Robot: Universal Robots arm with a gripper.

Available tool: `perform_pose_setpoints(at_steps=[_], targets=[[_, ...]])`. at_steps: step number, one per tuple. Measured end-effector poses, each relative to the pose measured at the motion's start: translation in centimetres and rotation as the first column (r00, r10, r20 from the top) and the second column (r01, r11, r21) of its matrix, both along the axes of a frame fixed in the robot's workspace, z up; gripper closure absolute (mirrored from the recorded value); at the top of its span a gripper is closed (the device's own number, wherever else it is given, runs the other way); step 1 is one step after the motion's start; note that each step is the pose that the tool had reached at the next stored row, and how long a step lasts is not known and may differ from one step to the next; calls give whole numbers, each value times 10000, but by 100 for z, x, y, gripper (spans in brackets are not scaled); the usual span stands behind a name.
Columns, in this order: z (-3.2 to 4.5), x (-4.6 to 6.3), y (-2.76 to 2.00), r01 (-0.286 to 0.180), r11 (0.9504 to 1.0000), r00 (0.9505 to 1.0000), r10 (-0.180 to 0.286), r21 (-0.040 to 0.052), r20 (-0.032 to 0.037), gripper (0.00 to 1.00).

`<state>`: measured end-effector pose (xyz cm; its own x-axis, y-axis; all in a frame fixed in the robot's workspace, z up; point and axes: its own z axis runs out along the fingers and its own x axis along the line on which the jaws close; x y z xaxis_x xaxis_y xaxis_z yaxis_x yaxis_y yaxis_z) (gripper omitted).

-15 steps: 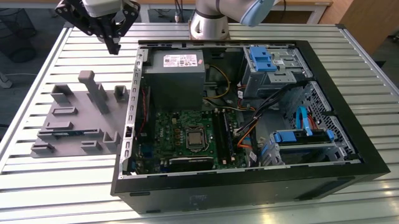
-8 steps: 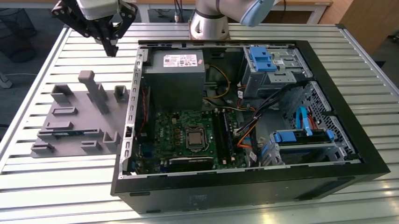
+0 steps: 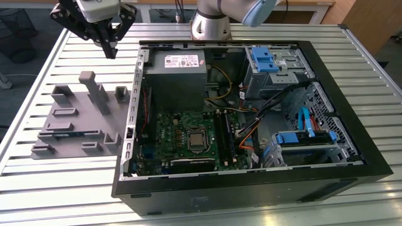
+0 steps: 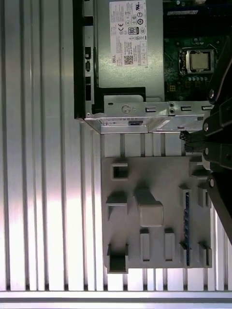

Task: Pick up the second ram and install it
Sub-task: 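Reach for the second ram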

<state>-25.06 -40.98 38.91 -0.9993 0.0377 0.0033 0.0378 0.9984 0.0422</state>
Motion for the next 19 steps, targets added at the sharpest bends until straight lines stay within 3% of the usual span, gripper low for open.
perform_pose_setpoints(at_steps=[19], targets=[[-4, -248, -1, -11, 10000, 10000, 11, 1, 1, 89]])
